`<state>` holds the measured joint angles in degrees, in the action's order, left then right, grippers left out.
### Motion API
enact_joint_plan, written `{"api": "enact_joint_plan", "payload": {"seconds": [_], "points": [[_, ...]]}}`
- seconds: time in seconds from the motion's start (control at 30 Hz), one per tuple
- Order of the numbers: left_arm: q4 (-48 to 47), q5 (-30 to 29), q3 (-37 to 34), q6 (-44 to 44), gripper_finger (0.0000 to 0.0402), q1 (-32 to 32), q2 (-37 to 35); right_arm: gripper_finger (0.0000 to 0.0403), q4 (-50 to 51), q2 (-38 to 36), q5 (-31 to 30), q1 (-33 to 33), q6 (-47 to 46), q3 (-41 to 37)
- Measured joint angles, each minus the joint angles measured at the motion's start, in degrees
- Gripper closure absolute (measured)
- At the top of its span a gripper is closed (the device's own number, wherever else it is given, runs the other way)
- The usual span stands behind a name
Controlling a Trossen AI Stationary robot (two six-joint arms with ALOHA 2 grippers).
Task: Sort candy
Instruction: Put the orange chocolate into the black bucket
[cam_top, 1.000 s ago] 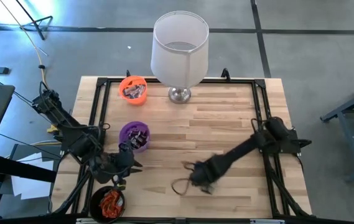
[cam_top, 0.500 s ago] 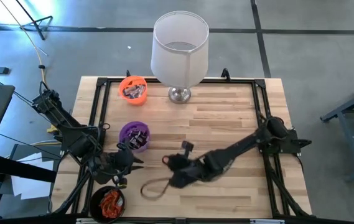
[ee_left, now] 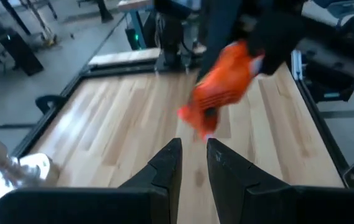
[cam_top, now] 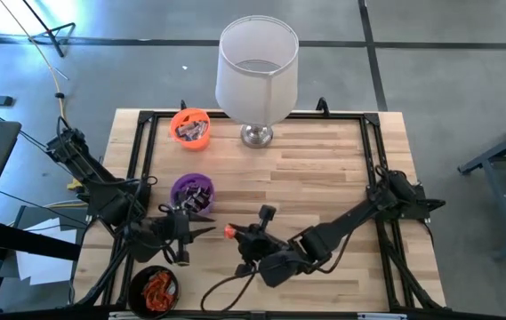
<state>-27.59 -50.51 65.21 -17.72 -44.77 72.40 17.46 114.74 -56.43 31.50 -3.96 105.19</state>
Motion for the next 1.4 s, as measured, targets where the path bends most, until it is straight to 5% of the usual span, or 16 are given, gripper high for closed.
{"api": "enact_joint_plan", "payload": {"seconds": [0.77, 1.4], "points": [[5.27, 0.65, 0.0, 14.38, 0.0336, 1.03, 1.69, 0.0403, -9.17, -0.04, 4.13, -1.54, 9.57, -0.07], [7.96, 5.43, 0.0, 20.58, 0.0267, 5.65, 1.62, 0.0403, -8.99, -0.2, 3.4, -2.16, 11.77, -0.09]]}}
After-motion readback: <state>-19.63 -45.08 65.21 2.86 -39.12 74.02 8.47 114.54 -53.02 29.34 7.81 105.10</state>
